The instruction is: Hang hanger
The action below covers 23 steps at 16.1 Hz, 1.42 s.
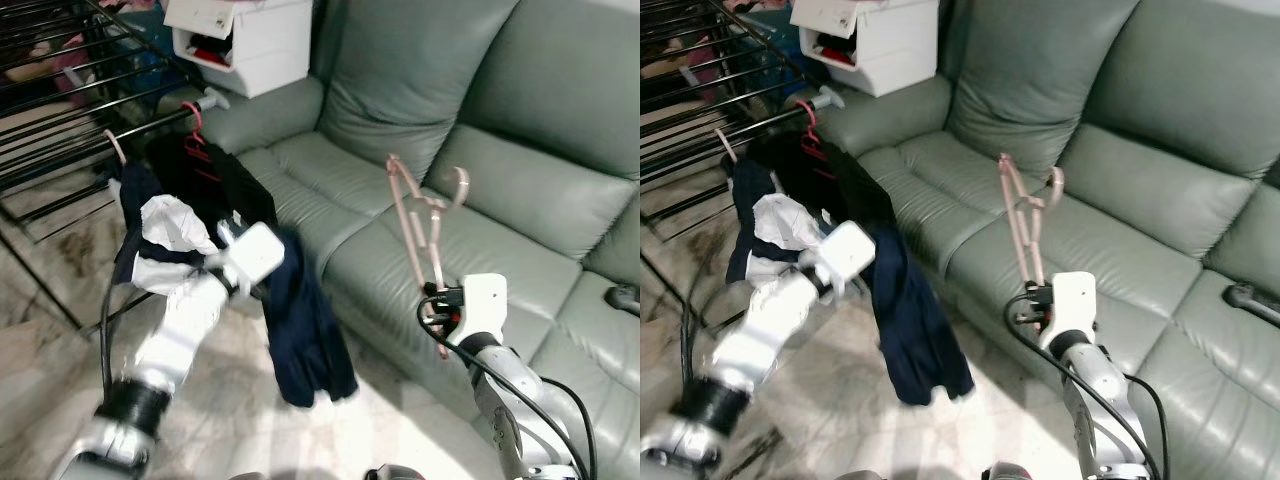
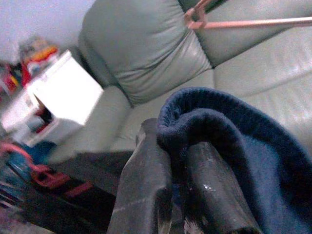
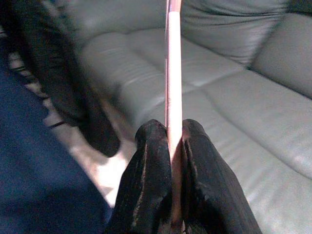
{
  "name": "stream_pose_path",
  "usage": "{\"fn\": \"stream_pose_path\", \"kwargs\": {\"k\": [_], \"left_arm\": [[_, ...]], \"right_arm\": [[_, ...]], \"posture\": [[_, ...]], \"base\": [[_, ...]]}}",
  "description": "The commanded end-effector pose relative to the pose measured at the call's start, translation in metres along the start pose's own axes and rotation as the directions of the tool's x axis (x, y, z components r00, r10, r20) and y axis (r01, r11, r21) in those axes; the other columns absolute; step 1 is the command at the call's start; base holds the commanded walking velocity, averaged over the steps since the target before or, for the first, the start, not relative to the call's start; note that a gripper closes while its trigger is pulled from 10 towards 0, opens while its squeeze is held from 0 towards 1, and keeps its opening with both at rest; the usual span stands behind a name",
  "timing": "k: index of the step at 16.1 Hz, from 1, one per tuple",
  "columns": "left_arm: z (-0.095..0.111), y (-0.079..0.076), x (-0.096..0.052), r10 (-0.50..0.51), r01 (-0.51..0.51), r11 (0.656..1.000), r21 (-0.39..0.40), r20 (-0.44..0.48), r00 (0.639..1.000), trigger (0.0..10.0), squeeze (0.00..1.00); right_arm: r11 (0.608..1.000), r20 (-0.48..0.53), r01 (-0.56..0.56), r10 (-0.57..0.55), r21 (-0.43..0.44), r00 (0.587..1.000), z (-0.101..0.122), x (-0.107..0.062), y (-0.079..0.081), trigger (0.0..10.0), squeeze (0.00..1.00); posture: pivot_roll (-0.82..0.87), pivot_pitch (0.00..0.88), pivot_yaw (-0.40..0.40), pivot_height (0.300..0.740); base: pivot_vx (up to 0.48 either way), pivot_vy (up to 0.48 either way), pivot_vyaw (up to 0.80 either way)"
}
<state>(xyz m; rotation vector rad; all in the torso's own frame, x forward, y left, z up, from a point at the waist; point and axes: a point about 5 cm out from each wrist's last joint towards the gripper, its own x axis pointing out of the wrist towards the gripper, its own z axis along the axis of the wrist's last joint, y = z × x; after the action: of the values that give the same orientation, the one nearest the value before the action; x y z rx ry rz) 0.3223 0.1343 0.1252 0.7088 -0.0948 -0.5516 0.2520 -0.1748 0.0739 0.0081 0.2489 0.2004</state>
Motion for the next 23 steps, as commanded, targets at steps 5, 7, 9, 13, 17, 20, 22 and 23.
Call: {"fn": "stream_pose_path", "kwargs": {"k": [5,7,9,13,17,20,22,23], "left_arm": [[-0.032,0.036,0.002,0.041,-0.005,0.977,0.211,-0.169,0.985,10.0,0.00],[-0.049,0.053,-0.006,0.108,-0.036,0.965,0.259,-0.267,0.958,10.0,0.00],[-0.051,0.056,-0.006,0.115,-0.043,0.964,0.262,-0.266,0.957,10.0,0.00],[-0.060,0.055,-0.006,0.134,-0.038,0.953,0.301,-0.305,0.943,10.0,0.00],[-0.066,0.062,-0.010,0.190,-0.071,0.937,0.341,-0.330,0.925,10.0,0.00],[-0.074,0.066,-0.015,0.213,-0.077,0.932,0.353,-0.364,0.907,10.0,0.00],[-0.071,0.067,-0.015,0.184,-0.073,0.945,0.319,-0.333,0.925,10.0,0.00],[-0.069,0.065,-0.014,0.170,-0.069,0.949,0.308,-0.315,0.934,10.0,0.00]], "right_arm": [[0.984,0.065,-0.178,0.180,-0.026,0.982,0.020,0.000,0.016,10.0,0.00],[0.944,0.068,-0.329,0.329,-0.012,0.942,0.024,-0.007,0.031,10.0,0.00],[0.904,0.047,-0.428,0.428,0.000,0.903,0.024,-0.014,0.039,10.0,0.00],[0.816,-0.022,-0.578,0.578,0.004,0.816,0.026,-0.026,0.043,10.0,0.00],[0.745,-0.099,-0.666,0.667,0.041,0.739,0.022,-0.040,0.043,10.0,0.00],[0.715,-0.156,-0.697,0.695,0.047,0.702,0.019,-0.047,0.041,10.0,0.00],[0.721,-0.196,-0.690,0.687,0.059,0.700,0.014,-0.049,0.036,10.0,0.00],[0.727,-0.211,-0.683,0.680,0.067,0.702,0.013,-0.049,0.035,10.0,0.00]], "posture": [[-0.01,0.000,0.028,0.740],[-0.02,0.000,0.031,0.740],[-0.02,0.000,0.031,0.740],[-0.03,0.000,0.037,0.740],[-0.03,0.000,0.038,0.740],[-0.03,0.000,0.039,0.740],[-0.03,0.000,0.039,0.740],[-0.03,0.000,0.039,0.740]], "base": [[0.000,0.000,0.00],[0.000,0.000,0.00],[0.000,0.000,0.00],[0.000,0.000,0.00],[0.000,0.000,0.00],[0.000,0.000,0.00],[0.000,0.000,0.00],[0.000,0.000,0.00]]}}
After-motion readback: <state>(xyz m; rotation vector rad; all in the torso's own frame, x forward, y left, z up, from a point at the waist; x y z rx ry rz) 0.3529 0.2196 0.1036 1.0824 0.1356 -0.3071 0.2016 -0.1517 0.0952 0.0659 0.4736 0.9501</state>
